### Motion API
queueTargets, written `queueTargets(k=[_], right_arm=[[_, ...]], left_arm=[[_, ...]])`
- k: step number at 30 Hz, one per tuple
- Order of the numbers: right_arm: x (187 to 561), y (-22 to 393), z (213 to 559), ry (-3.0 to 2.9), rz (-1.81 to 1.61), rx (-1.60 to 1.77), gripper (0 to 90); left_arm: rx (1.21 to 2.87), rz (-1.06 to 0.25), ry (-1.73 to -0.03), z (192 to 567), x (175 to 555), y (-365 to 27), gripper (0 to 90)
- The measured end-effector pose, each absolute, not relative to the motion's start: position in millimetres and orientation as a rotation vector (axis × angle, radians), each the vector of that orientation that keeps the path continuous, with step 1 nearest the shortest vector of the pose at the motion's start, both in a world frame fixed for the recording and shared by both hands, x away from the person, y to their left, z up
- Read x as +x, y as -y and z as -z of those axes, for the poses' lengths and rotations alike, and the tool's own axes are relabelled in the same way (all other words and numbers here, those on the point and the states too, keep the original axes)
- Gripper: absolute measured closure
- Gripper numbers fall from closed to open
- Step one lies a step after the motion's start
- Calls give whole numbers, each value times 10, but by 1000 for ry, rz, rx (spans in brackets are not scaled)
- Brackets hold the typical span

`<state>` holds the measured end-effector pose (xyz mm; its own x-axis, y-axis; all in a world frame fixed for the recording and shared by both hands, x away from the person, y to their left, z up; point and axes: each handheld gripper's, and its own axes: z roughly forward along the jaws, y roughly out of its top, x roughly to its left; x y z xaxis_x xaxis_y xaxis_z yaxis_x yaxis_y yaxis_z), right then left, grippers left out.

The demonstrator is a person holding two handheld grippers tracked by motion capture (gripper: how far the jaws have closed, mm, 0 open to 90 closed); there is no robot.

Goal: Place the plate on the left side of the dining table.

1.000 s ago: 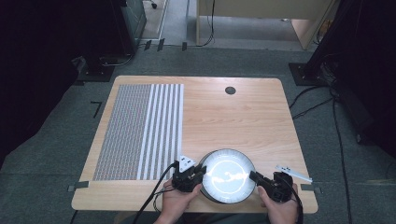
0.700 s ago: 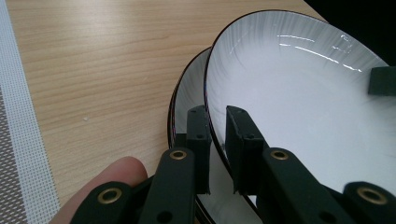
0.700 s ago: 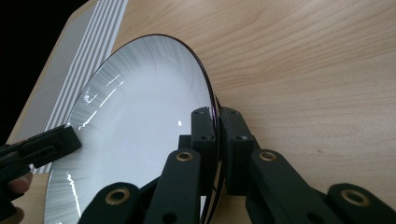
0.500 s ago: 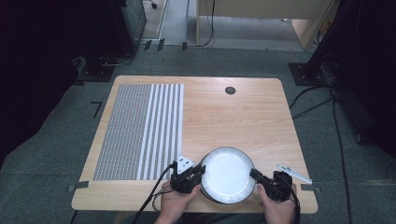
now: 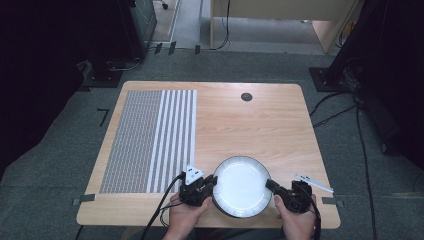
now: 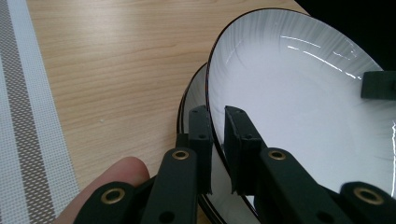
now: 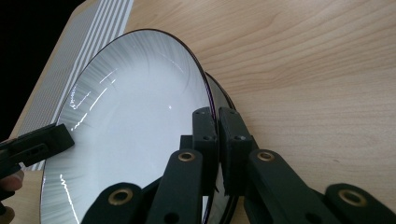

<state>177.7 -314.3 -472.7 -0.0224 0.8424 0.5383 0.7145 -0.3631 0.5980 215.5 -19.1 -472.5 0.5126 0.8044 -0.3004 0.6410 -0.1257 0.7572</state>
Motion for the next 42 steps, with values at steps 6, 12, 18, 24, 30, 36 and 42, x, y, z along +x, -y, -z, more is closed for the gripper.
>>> queueTargets(k=[6,12,18,24,30,36,42], right_arm=[[1845,3051,4657,-1708,-1356,2073,873],[1913,2943,4614,-1733,-1371,2054,874],[2024,2759,4543,-1762,-1389,2023,873],[2179,2518,4431,-1805,-1391,1982,873],[2341,2292,4388,-1845,-1408,1954,874],[2501,2067,4365,-1885,-1430,1951,874],[2652,1836,4321,-1923,-1438,1933,874]], left_arm=[[1826,-246,-1214,4631,2177,79,829],[1813,-256,-1232,4566,2207,-52,834],[1777,-280,-1262,4490,2248,-239,843],[1750,-311,-1284,4408,2315,-478,844],[1736,-354,-1328,4348,2365,-687,843],[1713,-390,-1360,4298,2418,-905,845],[1692,-407,-1381,4263,2466,-1093,846]])
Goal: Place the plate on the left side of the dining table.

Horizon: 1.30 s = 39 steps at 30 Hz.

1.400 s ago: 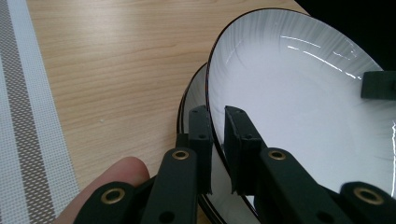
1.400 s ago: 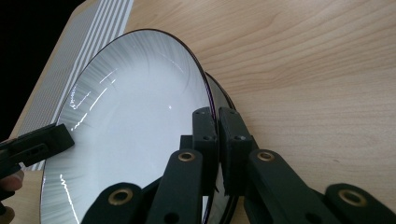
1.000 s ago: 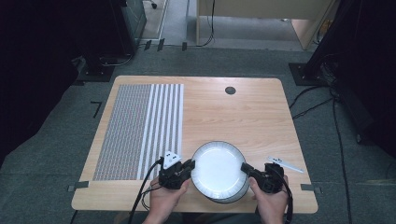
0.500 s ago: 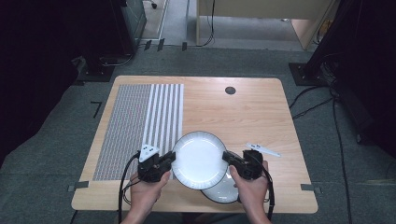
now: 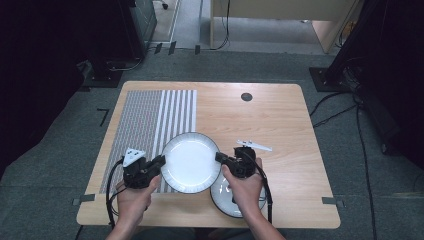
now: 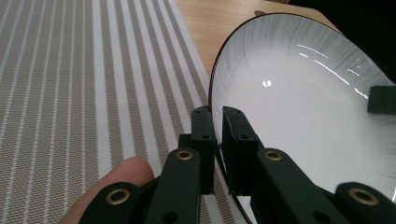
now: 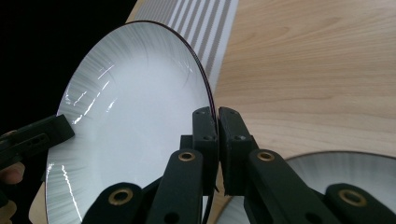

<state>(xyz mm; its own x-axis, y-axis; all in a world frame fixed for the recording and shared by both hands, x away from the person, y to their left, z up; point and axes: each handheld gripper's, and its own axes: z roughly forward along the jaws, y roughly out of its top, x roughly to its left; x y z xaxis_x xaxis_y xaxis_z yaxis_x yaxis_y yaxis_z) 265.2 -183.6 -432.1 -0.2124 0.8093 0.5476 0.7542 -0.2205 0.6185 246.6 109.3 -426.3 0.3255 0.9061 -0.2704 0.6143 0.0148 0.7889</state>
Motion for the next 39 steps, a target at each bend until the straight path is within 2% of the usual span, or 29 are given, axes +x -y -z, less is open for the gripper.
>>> queueTargets(k=[15,20,39], right_arm=[[2998,1298,4300,-1970,-1445,1947,873],[3146,1063,4334,-1986,-1452,1954,873],[3539,641,4401,-1996,-1402,1981,874]], left_arm=[[1649,-456,-1455,4231,2712,-1615,849],[1622,-516,-1498,4229,2814,-1781,850],[1613,-500,-1580,4329,3238,-2108,849]])
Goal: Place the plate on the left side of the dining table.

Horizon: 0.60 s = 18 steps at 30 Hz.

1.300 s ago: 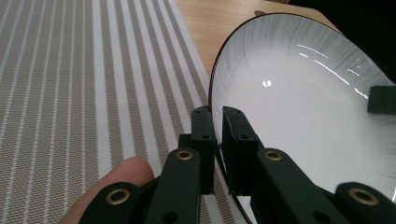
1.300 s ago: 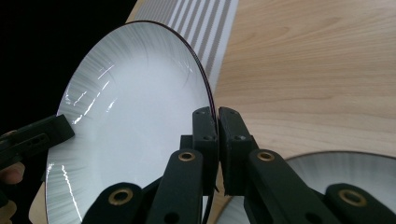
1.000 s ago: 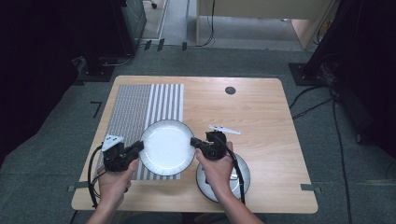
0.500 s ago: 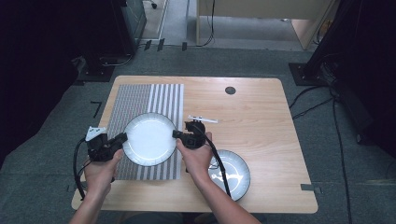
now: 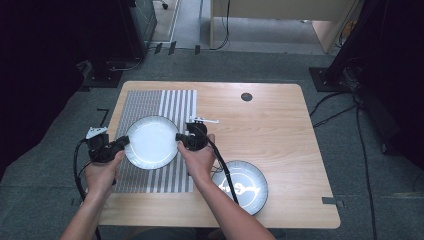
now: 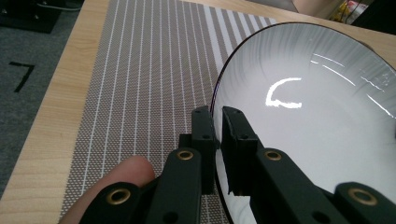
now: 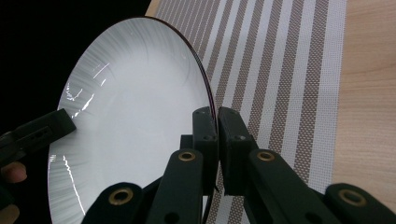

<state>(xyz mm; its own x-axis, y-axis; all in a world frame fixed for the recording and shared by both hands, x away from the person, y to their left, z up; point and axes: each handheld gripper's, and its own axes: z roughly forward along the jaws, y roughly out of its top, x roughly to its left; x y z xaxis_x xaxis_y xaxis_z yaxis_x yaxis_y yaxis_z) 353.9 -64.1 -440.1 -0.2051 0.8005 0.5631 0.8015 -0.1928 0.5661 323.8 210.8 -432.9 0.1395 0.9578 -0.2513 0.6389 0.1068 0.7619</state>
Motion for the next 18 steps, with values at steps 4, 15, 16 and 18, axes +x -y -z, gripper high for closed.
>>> queueTargets(k=[4,15,16,18], right_arm=[[3604,600,4428,1989,1384,-2003,874],[3772,510,4443,1956,1376,-2033,873],[3808,496,4445,1967,1373,-2039,873],[3826,489,4446,1967,1369,-2041,873]], left_arm=[[1618,-488,-1595,4357,3328,-2134,848],[1614,-513,-1602,4348,3514,-2188,850],[1614,-511,-1606,4361,3550,-2191,848],[1614,-506,-1610,4367,3570,-2195,847]])
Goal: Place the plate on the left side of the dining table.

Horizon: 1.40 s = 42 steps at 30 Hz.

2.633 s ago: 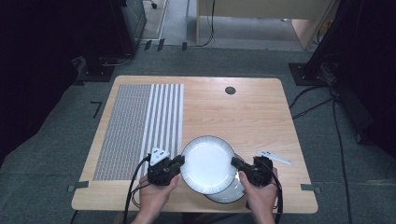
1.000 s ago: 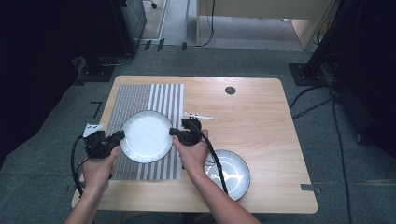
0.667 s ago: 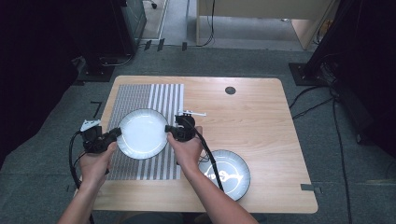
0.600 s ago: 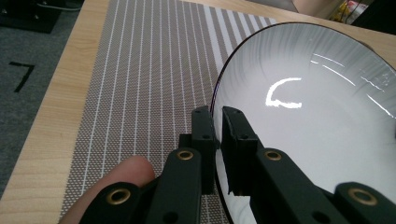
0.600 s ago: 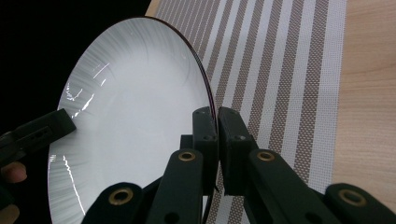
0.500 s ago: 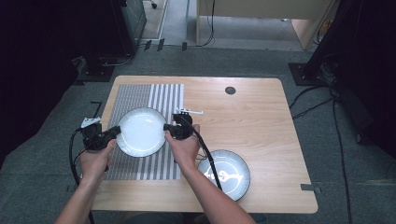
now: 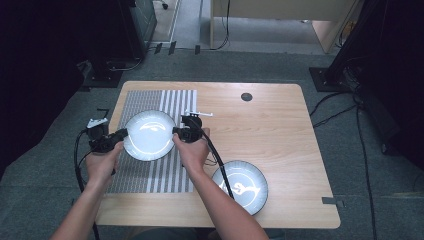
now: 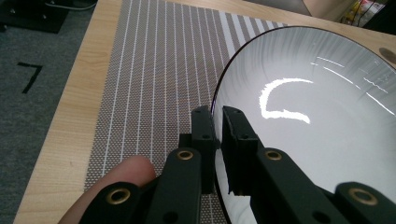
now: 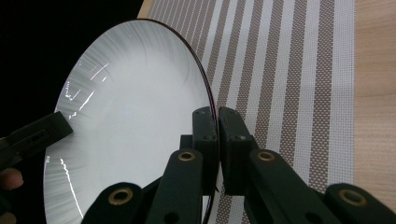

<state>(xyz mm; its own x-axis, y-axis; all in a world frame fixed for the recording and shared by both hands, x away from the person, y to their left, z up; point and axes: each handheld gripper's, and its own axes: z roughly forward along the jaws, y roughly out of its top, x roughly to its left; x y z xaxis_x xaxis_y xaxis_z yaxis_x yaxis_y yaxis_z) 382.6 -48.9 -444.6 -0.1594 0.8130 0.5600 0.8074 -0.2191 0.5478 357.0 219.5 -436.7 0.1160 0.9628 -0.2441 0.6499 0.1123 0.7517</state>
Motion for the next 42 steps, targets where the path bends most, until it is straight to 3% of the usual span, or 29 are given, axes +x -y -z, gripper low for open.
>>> queueTargets(k=[16,30,42], right_arm=[[4140,384,4594,-1977,-1300,2054,871],[4385,285,4777,-1942,-1223,2117,867],[4452,347,4926,-1924,-1122,2152,859]], left_arm=[[1634,-527,-1660,4531,3844,-2211,839],[1650,-466,-1710,4720,4188,-2261,837],[1726,-457,-1707,4870,4324,-2111,835]])
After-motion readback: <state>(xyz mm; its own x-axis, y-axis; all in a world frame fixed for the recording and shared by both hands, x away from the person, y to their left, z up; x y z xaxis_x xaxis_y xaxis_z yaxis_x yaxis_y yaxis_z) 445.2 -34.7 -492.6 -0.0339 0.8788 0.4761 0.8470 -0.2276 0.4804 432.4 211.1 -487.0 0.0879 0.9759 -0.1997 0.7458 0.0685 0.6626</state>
